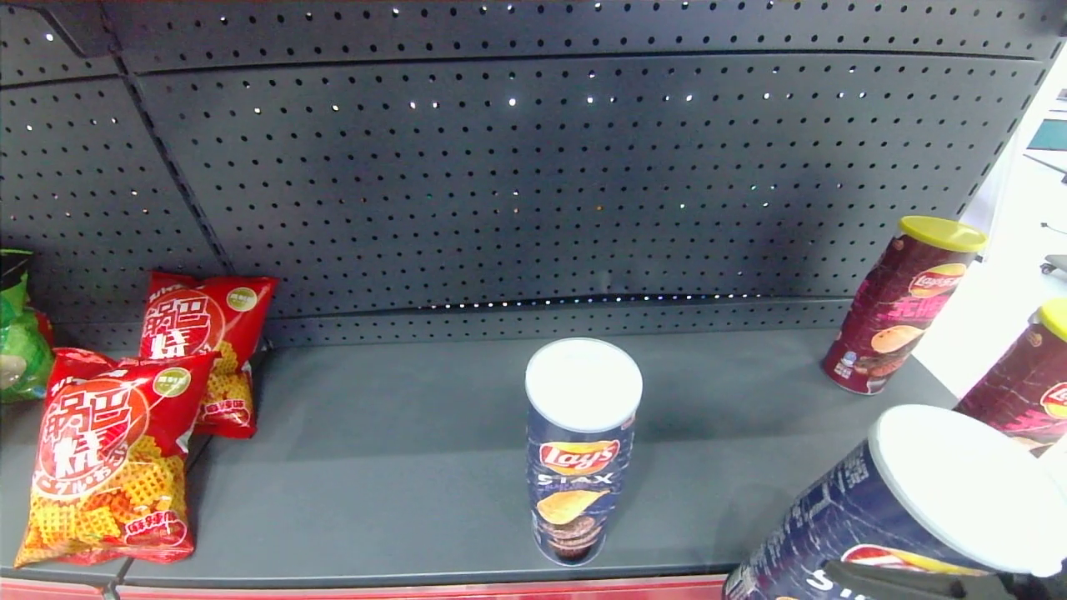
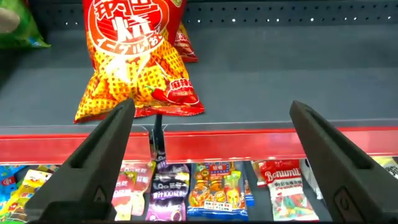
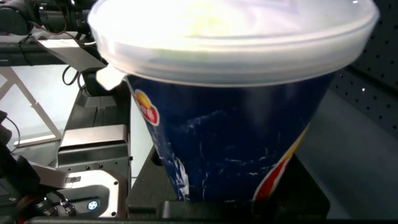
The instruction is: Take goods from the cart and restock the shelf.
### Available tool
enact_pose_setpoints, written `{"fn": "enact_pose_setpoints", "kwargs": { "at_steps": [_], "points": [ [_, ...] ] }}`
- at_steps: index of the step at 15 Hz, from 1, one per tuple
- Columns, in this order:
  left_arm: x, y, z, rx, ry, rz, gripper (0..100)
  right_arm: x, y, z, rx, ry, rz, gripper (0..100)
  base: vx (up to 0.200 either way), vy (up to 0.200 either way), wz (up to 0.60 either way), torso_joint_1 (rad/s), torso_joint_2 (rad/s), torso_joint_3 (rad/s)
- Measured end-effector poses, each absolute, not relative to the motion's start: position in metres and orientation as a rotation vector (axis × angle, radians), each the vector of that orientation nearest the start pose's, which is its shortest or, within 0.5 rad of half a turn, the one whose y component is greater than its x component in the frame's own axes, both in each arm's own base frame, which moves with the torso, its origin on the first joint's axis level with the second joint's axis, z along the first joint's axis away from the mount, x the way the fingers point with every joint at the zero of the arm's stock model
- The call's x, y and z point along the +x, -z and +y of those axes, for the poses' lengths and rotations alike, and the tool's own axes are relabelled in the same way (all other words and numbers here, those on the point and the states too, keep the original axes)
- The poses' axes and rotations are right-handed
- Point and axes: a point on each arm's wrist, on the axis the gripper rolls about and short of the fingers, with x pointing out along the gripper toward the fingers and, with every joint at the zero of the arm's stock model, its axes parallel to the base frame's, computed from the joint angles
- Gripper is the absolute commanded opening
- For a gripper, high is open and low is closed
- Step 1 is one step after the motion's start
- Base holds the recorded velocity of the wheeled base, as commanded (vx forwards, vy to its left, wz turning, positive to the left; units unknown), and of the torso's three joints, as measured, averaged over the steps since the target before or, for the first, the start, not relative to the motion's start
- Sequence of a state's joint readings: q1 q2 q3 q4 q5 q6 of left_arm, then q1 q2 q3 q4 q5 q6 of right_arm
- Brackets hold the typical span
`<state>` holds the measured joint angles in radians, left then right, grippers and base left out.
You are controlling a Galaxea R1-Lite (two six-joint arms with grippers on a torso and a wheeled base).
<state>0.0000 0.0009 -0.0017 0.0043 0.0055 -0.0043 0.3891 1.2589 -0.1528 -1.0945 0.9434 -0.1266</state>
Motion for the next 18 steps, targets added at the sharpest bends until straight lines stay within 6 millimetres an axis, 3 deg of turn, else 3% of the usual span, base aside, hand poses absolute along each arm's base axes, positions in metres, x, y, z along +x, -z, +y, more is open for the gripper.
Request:
{"fn": "enact_pose_setpoints", "kwargs": {
  "at_steps": [3,8,14,18],
  "points": [
    [-0.023,-0.075,0.0,-0.004,-0.006,0.004,100,0.146,-0.171,0.079,-0.11,-1.32,-0.089,0,0.0,0.0,0.0,0.0,0.0,0.0],
    [-0.023,-0.075,0.0,-0.004,-0.005,0.004,100,0.201,-0.202,0.1,-0.128,-1.238,-0.173,0,0.0,0.0,0.0,0.0,0.0,0.0],
    [-0.023,-0.075,0.0,-0.004,-0.006,0.003,100,0.254,-0.206,0.125,-0.129,-1.234,-0.188,0,0.0,0.0,0.0,0.0,0.0,0.0],
    [-0.023,-0.075,0.0,-0.004,-0.006,0.003,100,0.277,-0.205,0.149,-0.121,-1.278,-0.2,0,0.0,0.0,0.0,0.0,0.0,0.0]
  ]
}}
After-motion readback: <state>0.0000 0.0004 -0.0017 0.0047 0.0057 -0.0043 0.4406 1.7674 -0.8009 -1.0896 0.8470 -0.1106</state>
